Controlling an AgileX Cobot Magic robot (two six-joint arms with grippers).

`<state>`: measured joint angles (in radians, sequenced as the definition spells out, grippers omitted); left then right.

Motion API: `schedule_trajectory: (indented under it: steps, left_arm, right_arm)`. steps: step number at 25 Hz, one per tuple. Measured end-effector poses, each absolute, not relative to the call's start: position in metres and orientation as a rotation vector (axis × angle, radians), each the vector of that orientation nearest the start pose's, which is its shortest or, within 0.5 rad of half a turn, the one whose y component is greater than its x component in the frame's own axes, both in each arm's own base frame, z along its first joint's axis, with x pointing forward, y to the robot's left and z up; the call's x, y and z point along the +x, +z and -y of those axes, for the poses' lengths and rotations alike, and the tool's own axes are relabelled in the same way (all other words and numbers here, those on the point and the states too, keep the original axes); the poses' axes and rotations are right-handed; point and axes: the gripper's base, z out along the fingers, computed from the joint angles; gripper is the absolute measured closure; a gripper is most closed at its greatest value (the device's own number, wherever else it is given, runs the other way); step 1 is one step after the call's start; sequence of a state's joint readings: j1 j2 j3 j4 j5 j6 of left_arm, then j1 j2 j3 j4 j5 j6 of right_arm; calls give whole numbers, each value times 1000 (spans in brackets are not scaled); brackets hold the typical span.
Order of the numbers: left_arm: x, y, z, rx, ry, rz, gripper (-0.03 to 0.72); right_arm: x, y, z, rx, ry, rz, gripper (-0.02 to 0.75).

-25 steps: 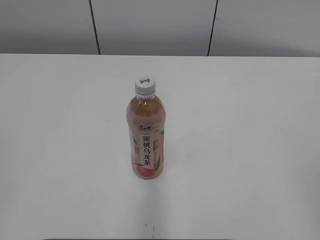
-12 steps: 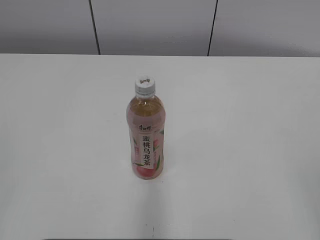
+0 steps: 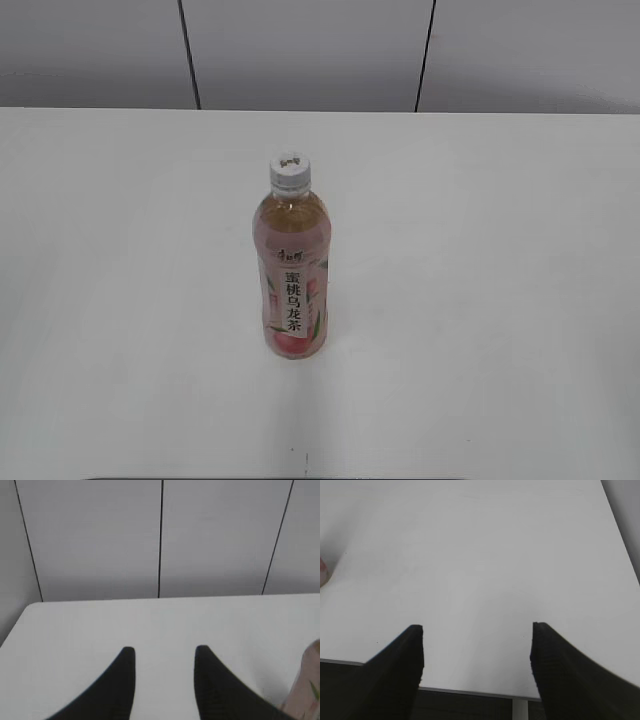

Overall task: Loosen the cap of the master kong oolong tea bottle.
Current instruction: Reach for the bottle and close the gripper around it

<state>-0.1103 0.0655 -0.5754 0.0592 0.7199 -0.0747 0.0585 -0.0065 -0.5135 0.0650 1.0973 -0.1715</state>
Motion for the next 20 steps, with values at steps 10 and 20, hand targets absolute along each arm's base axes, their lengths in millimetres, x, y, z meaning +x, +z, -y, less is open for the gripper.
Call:
schedule_trajectory:
  steps: [10, 20]
  left_arm:
    - [85, 354, 9, 43, -120, -1581, 443]
    - [208, 309, 23, 13, -148, -1708, 443]
  right_arm:
    - [-9, 278, -5, -241, 8, -2045, 226]
    - [-9, 278, -5, -241, 8, -2045, 226]
